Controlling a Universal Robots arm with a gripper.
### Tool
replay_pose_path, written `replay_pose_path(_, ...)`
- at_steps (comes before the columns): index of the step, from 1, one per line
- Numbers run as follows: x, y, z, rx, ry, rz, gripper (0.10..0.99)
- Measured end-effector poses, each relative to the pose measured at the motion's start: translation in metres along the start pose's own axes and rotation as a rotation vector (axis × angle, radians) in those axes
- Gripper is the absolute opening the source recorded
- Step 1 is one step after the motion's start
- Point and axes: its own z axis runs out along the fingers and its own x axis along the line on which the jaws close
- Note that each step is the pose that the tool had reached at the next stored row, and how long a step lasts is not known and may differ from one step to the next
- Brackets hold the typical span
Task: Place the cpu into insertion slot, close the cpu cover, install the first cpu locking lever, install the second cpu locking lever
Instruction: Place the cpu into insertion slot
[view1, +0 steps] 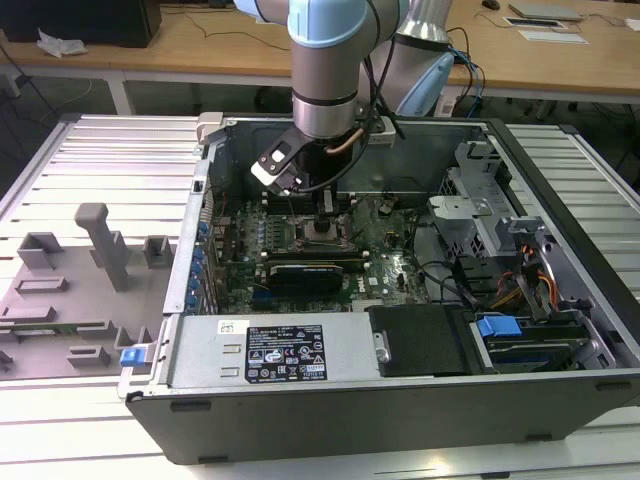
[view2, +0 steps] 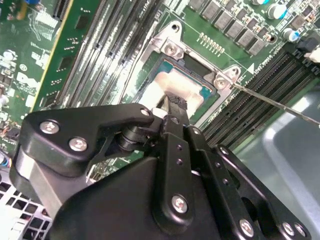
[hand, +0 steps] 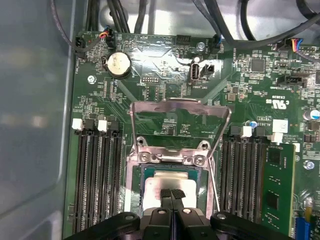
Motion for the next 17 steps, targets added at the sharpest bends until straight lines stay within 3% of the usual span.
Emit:
replay_pose_path(2, 0.0001, -0.0001, 0.0012, 0.000, 0.0035, 0.000, 0.106)
replay_pose_path(10, 0.0001, -0.0001, 0.0033, -0.001, 0.0044, 0.000, 0.106)
replay_pose_path(13, 0.0001, 0.0002, -0.0039, 0.000, 0.0038, 0.000, 0.106)
replay_pose_path(17, 0.0003, 0.0012, -0.0212, 0.000, 0.0033, 0.000, 0.106)
